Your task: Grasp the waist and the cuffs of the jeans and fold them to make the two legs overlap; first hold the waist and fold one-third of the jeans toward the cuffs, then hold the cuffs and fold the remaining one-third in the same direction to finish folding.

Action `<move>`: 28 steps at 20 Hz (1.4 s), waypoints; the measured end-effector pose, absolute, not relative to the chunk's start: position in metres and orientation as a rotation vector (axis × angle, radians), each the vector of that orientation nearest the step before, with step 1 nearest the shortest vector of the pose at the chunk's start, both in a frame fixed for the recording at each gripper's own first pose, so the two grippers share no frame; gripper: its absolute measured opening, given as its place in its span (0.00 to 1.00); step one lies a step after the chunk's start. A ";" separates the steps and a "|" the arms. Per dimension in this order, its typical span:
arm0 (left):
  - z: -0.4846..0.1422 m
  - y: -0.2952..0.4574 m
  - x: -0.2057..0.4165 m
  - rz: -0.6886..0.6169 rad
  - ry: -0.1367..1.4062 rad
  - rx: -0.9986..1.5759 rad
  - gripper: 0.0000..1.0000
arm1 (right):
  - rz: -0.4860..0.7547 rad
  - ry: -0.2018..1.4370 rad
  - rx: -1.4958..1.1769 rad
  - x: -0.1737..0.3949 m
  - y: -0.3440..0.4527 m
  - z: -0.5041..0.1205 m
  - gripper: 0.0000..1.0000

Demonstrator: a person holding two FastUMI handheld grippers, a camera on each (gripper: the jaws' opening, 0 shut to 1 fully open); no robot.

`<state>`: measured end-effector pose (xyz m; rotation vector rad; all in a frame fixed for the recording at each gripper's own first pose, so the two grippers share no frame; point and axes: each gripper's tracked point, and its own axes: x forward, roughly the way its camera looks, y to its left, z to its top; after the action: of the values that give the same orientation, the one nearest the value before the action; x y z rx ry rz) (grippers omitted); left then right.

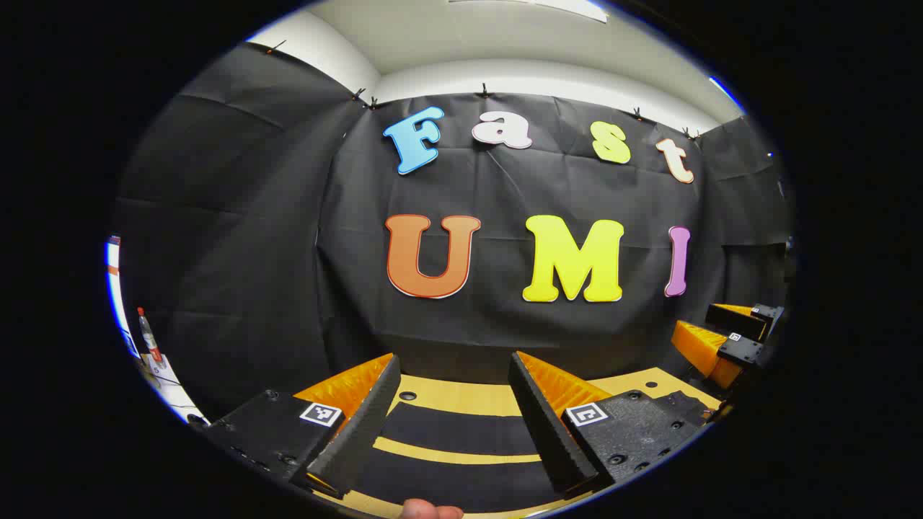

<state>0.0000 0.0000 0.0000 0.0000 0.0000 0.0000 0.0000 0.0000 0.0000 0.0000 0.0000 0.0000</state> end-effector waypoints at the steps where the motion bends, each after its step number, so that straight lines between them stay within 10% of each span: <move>1: -0.001 0.000 0.000 0.001 -0.001 -0.002 0.97 | -0.002 -0.005 0.003 0.000 0.000 0.000 0.94; 28: -0.027 -0.032 0.033 -0.036 0.060 0.007 0.97 | -0.210 0.105 -0.029 -0.004 -0.154 -0.053 0.93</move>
<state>0.0331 -0.0317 -0.0275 0.0071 0.0598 -0.0361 -0.0038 -0.1539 -0.0526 -0.0292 0.1048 -0.2096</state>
